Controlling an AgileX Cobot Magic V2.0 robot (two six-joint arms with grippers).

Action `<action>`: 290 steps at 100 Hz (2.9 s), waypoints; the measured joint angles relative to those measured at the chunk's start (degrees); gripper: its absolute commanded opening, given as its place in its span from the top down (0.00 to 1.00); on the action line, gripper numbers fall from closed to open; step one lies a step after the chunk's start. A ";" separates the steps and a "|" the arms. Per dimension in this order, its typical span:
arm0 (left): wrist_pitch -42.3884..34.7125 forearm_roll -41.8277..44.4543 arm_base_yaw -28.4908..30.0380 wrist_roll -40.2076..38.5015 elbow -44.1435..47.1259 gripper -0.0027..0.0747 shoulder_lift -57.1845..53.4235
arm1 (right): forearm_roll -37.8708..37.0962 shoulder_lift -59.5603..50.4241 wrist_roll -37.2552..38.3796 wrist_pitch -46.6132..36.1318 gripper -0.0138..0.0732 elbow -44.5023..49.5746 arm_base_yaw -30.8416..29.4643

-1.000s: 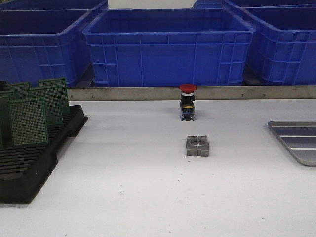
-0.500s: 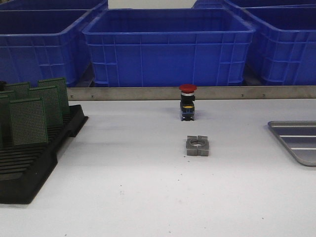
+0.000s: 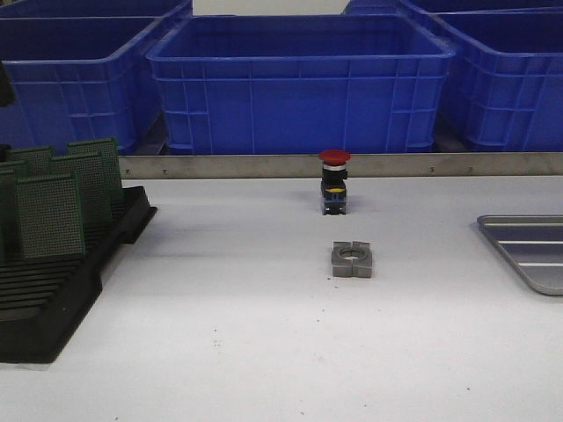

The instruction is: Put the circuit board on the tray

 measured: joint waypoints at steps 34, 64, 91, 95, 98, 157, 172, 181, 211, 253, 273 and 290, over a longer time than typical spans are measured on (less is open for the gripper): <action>-0.25 0.00 0.00 9.18 -0.08 0.21 5.19 | 0.00 0.00 0.00 0.00 0.92 0.00 0.00; -5.40 0.00 0.00 10.84 -0.13 0.21 7.66 | 0.00 0.00 0.00 0.00 0.92 0.00 0.00; -6.43 0.00 0.00 12.01 -0.22 0.21 9.05 | 0.00 0.00 0.00 0.00 0.92 0.00 0.00; -6.12 0.00 0.00 12.01 -0.22 0.21 9.45 | 0.00 0.00 0.00 0.00 0.92 0.00 0.00; -5.88 -0.13 0.00 12.01 -0.22 0.21 10.01 | 0.00 0.00 0.00 0.00 0.92 0.00 0.00; -5.77 -2.28 0.00 12.09 -0.26 0.90 14.69 | 0.00 0.00 0.00 0.00 0.92 0.00 0.00; -5.97 -2.52 0.00 12.46 -0.36 0.99 14.69 | 0.00 0.00 0.00 0.00 0.92 0.00 0.00; -4.86 -2.52 0.00 12.95 -0.36 0.99 14.69 | 0.00 0.00 0.00 0.00 0.92 0.00 0.00; -1.47 -4.26 0.00 13.02 -4.06 0.99 15.04 | 0.00 0.00 0.00 0.00 0.92 0.00 0.00; -0.63 -16.28 0.00 12.80 -9.83 0.99 11.23 | 0.00 0.00 0.00 -0.89 0.92 0.00 0.00; -0.51 -26.30 -2.94 11.32 -10.05 0.99 9.06 | 0.00 0.00 1.03 -2.00 0.92 0.00 0.00; -0.51 -28.60 -9.85 11.00 -10.05 0.99 8.59 | 0.00 0.90 1.66 4.51 0.92 -5.93 0.00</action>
